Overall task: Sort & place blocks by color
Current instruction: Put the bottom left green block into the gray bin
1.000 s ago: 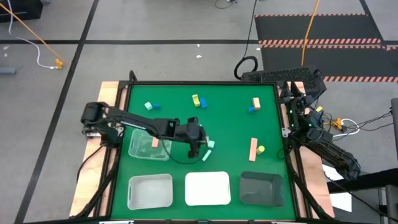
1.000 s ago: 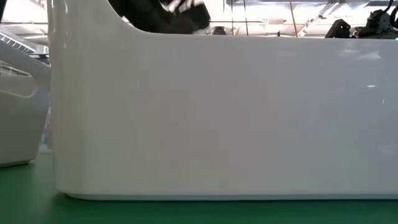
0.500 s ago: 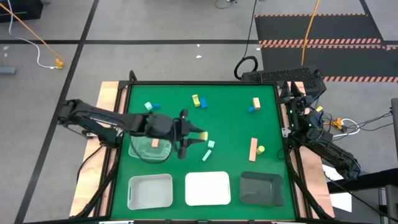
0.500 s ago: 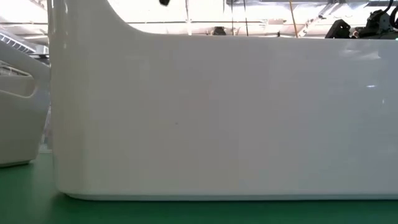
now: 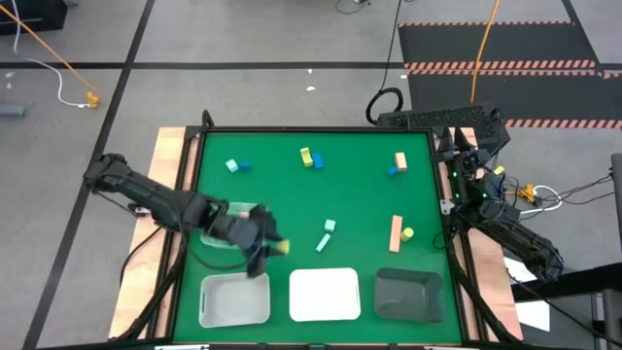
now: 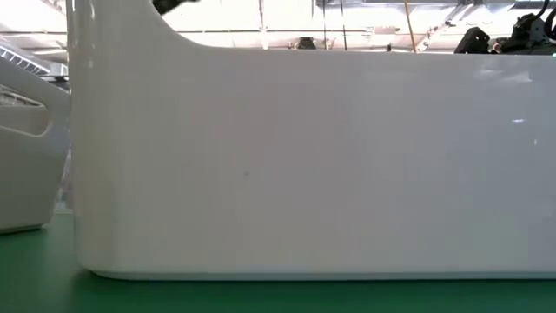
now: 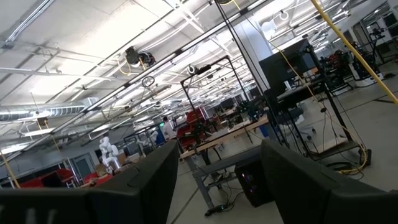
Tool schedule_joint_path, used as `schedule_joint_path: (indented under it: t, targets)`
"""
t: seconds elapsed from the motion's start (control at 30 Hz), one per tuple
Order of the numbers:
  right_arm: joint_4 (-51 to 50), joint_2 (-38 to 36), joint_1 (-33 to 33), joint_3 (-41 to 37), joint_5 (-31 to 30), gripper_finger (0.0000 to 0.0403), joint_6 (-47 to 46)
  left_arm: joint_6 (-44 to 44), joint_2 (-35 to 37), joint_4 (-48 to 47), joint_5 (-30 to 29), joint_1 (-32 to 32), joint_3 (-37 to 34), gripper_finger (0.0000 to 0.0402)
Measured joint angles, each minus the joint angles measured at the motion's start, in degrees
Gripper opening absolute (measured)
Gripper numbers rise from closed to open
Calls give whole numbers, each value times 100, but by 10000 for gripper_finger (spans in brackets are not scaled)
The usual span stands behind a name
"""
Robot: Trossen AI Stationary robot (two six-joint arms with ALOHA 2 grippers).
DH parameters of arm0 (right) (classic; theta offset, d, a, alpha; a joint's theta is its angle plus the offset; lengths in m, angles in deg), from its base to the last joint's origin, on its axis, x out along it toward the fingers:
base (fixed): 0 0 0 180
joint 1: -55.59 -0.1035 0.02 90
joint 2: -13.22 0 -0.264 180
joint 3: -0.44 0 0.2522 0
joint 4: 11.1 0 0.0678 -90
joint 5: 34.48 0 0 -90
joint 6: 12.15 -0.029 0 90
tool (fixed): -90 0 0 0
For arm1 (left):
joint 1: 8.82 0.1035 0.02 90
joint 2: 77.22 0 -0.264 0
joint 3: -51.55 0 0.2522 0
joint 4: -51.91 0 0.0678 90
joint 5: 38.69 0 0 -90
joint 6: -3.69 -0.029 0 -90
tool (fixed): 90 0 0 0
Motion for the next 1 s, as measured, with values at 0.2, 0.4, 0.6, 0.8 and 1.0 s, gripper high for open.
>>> schedule_joint_path:
  t: [0.2, 0.4, 0.6, 0.8, 1.0]
  targets:
    - [1, -2, -1, 0, 0, 223, 0, 1160, -6, -1177, 11, -1064, -2, 140]
    - [2, -2, -2, 0, 0, 223, 0, 2240, -197, -1680, -3, -1974, -2, 140]
    - [2, -1, -1, 0, 0, 223, 0, 2906, -617, -1753, -100, -2486, -102, 141]
    - [2, -2, -1, -1, 0, 223, 0, 3712, -940, -1643, -97, -2739, -316, 147]
    - [2, 0, -2, 0, 0, 223, 0, 4839, -959, -1629, -98, -2798, -391, 187]
